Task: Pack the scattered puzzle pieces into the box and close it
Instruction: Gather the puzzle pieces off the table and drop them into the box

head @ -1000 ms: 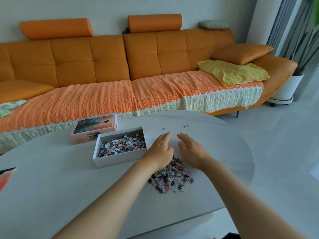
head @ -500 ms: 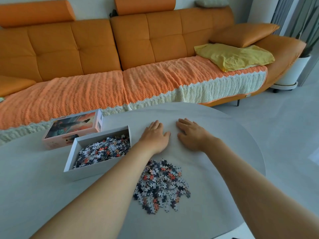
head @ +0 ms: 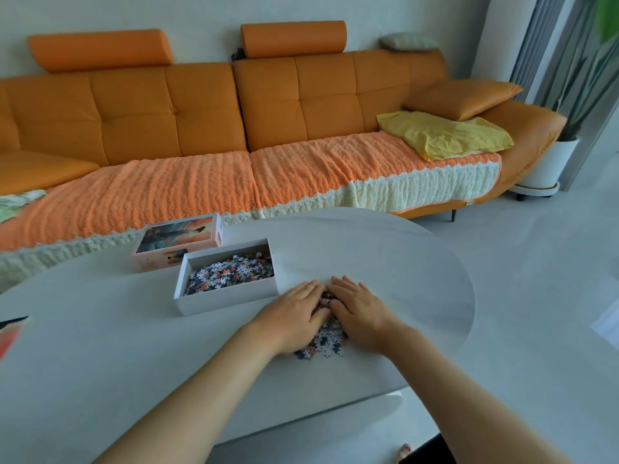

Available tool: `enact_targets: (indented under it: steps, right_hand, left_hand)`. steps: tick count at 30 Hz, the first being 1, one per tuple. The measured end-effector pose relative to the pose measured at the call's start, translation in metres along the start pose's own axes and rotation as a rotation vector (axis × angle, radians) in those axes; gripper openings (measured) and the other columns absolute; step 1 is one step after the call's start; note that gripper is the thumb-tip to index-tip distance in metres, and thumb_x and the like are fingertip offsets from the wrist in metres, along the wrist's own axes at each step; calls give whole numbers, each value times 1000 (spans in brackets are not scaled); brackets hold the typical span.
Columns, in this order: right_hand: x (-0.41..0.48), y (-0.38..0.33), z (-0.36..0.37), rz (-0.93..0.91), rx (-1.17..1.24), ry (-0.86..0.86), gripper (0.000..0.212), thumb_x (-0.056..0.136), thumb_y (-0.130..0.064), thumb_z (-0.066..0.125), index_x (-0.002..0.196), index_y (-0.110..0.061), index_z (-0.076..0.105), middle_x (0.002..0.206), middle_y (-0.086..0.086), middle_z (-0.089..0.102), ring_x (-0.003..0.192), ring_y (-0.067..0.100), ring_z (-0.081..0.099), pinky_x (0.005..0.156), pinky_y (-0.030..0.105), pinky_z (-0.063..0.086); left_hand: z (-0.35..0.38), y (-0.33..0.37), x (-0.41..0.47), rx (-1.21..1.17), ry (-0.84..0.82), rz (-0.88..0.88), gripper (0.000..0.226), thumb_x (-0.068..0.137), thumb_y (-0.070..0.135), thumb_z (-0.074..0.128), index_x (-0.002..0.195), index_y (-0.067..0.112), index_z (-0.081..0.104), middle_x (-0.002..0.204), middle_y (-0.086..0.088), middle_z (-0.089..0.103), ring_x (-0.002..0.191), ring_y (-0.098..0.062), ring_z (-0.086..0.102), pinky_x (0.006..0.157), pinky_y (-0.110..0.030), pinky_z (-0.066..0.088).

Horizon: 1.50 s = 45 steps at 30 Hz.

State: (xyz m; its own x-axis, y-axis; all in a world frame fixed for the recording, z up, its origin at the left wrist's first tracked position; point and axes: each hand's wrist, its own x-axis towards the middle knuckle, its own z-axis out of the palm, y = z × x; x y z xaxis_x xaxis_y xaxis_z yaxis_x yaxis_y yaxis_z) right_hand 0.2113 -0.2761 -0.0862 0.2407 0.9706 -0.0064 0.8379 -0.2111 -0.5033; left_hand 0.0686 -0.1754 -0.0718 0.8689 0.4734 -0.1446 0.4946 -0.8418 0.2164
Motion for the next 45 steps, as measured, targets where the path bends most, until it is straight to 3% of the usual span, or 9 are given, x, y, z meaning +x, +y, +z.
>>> enact_targets:
  steps: [6,13,19,21,24,29,34,42,45]
  right_hand:
    - [-26,-42,33,22,-45,46,54,103,-40,27,153,-21,23,161,-3,16,150,15,4,121,32,2]
    - [-21,-85,57,-27,-104,37,55,103,-43,25,152,-19,22,162,1,12,150,17,2,120,32,0]
    - [-8,-108,74,-173,-76,38,50,103,-36,28,151,-21,28,157,0,26,147,18,14,120,32,9]
    - [-3,-114,76,-194,15,79,46,102,-36,30,145,-22,38,147,-1,39,140,18,29,117,35,21]
    - [8,-111,72,-66,9,244,46,100,-40,33,139,-22,48,143,2,44,135,21,36,114,35,25]
    - [15,-94,61,75,-54,114,44,98,-45,32,123,-17,53,134,2,47,133,27,37,112,40,28]
    - [-1,-106,67,-47,-40,-19,48,103,-35,32,149,-21,32,159,1,22,149,20,9,119,38,6]
    - [1,-104,63,-96,-86,-22,54,102,-38,39,151,-19,30,160,-4,21,148,12,11,119,26,6]
    - [2,-109,59,-106,4,-20,45,101,-33,41,145,-22,43,152,-8,38,140,12,31,111,21,20]
  left_hand:
    - [17,-20,-54,57,85,-6,67,101,53,22,156,19,5,163,4,3,149,-10,-1,121,-27,-1]
    - [23,-52,-95,69,172,-69,96,76,72,-7,156,19,3,163,3,-1,149,-13,-7,119,-28,-7]
    - [24,-73,-112,-97,235,-84,67,101,48,29,156,19,4,163,3,2,149,-10,-2,113,-16,-9]
    - [21,-76,-113,-182,237,-70,70,99,42,36,156,18,2,164,3,0,148,-8,-3,113,-16,-7]
    - [16,-77,-111,-214,202,-55,95,88,65,47,156,20,-3,162,6,-9,148,-8,-9,118,-24,-3]
    - [20,-75,-106,3,75,-43,135,58,96,41,153,21,-18,159,4,-26,146,-14,-22,121,-39,-5]
    - [19,-81,-104,-20,119,-4,125,65,91,45,155,22,-8,162,4,-14,149,-14,-8,122,-36,1]
    - [8,-97,-124,-161,110,-31,120,69,83,54,155,25,-6,162,11,-6,148,-6,-2,118,-25,2]
    - [10,-100,-132,-186,91,-50,122,67,84,54,155,26,-7,162,12,-9,148,-5,-6,117,-24,-1]
